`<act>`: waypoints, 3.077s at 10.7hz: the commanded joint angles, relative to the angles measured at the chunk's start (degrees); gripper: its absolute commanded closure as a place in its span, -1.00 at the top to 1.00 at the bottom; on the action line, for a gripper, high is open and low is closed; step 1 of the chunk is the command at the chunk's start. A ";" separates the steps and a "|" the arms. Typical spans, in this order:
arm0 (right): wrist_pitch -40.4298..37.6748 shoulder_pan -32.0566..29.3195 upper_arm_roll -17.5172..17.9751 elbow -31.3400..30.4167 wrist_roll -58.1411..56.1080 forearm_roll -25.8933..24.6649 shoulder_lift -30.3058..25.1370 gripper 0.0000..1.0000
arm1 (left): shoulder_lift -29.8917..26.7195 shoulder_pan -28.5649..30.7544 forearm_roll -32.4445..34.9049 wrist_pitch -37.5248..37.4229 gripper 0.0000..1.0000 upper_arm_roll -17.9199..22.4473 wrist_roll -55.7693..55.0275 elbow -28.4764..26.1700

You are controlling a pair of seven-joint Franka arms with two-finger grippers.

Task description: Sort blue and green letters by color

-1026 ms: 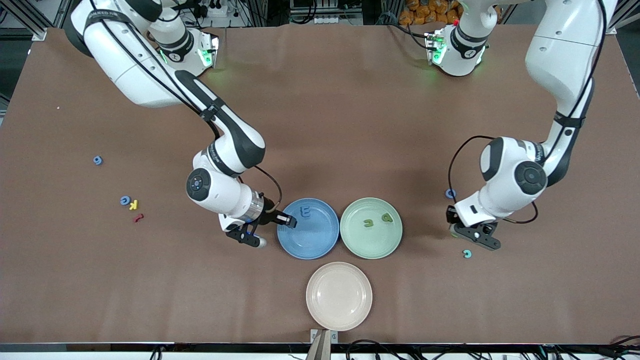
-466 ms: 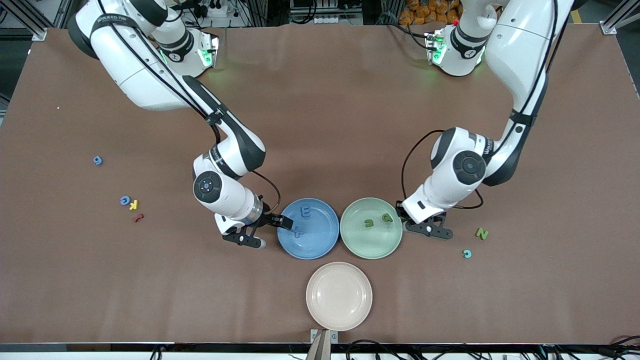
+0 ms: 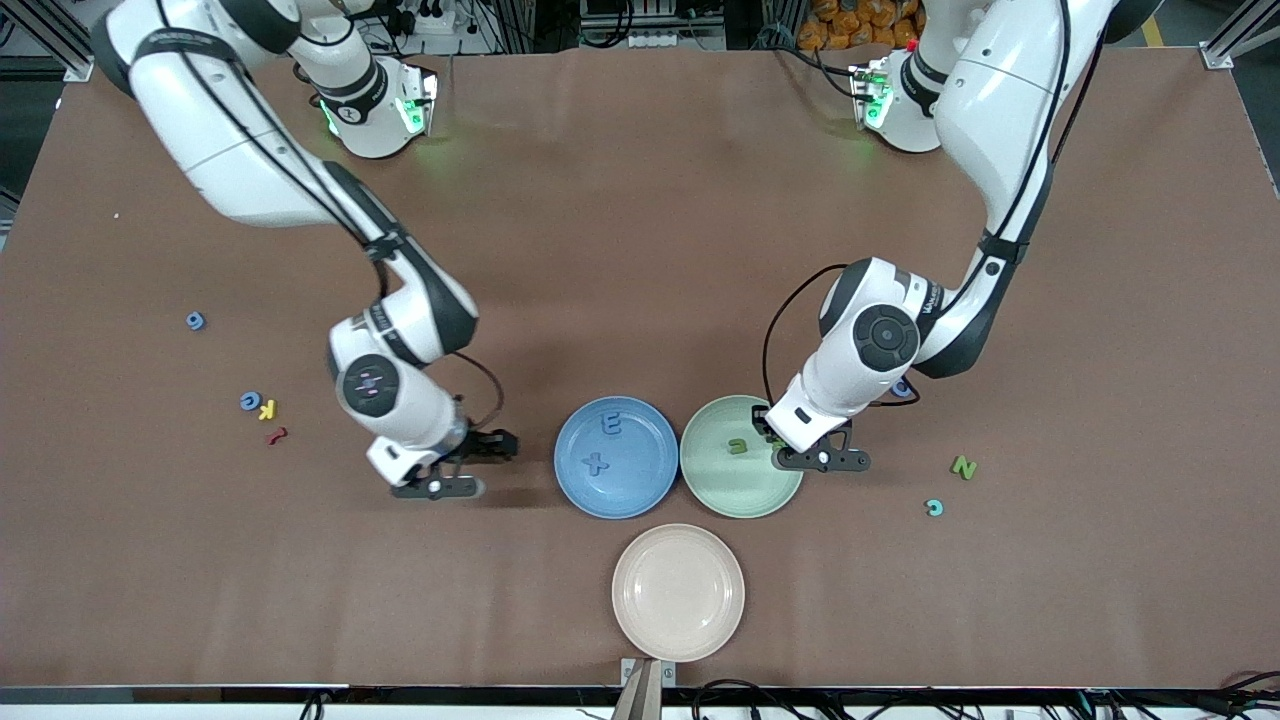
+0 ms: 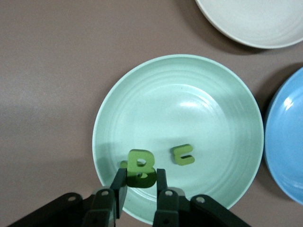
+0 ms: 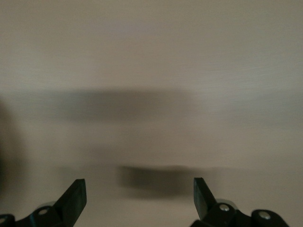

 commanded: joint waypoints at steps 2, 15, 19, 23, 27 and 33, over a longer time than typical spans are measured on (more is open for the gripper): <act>0.02 -14.71 0.90 -11.66 -21.90 -1.30 -10.25 1.00 | 0.19 -0.08 -0.37 -1.02 1.00 0.87 -1.29 1.62; 6.61 -37.95 0.81 -25.56 -60.54 -1.48 -13.53 1.00 | -1.49 19.42 3.85 -4.62 1.00 -0.09 43.59 -2.16; 6.61 -38.04 0.81 -25.47 -60.72 -3.23 -13.08 1.00 | -0.70 23.73 6.20 -3.75 1.00 -0.09 49.51 -2.87; 8.36 -38.65 0.64 -25.47 -60.63 -4.73 -12.12 1.00 | 0.89 25.15 8.77 0.81 1.00 -0.09 49.60 -4.00; 10.73 -38.92 0.55 -25.56 -60.63 -4.91 -10.98 1.00 | 2.20 25.15 8.68 3.81 1.00 -0.09 49.51 -4.89; 10.22 -39.09 0.55 -25.47 -60.72 -4.91 -10.89 1.00 | 3.17 25.15 8.59 7.94 1.00 -0.09 49.34 -7.00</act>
